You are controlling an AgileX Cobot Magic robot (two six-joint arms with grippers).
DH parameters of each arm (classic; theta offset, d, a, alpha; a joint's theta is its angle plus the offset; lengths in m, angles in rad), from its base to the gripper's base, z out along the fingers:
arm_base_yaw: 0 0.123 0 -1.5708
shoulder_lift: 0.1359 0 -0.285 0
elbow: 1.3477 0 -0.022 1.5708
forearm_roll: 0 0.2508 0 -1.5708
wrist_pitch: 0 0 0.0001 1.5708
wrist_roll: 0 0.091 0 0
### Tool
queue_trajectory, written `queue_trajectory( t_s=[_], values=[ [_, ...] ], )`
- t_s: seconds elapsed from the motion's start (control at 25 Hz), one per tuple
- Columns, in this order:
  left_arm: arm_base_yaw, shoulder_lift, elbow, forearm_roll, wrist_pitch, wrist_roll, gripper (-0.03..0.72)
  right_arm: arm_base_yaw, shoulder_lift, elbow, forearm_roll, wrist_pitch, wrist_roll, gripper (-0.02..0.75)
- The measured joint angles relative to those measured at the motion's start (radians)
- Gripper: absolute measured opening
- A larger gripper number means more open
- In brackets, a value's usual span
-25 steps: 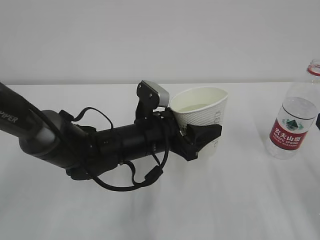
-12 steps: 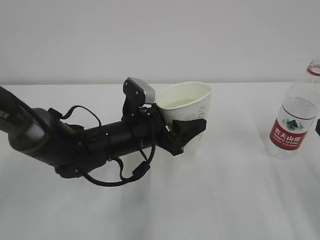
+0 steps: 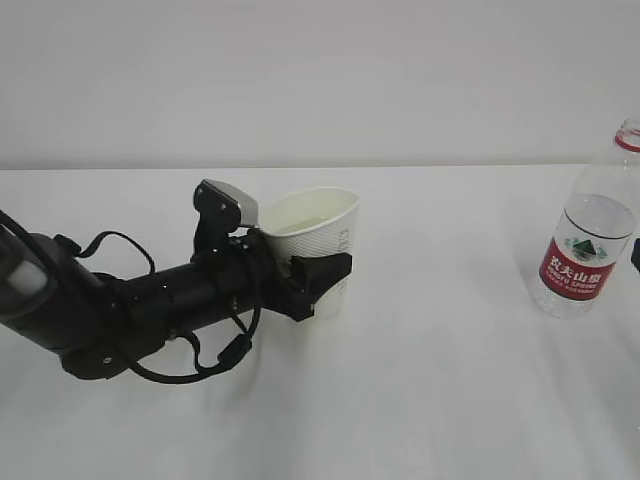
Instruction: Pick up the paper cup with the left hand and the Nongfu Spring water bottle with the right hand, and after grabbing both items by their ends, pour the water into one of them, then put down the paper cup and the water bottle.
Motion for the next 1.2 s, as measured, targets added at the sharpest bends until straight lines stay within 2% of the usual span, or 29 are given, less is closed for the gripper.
queue_trajectory(
  t_s=[0.88, 1.2],
  values=[
    [0.229, 0.000, 0.009, -0.031, -0.002, 0.041, 0.494, 0.000, 0.000, 0.000, 0.000, 0.000, 0.000, 0.594],
    [0.305, -0.003, 0.062, -0.100, -0.002, 0.050, 0.494, 0.000, 0.000, 0.000, 0.000, 0.000, 0.000, 0.594]
  ],
)
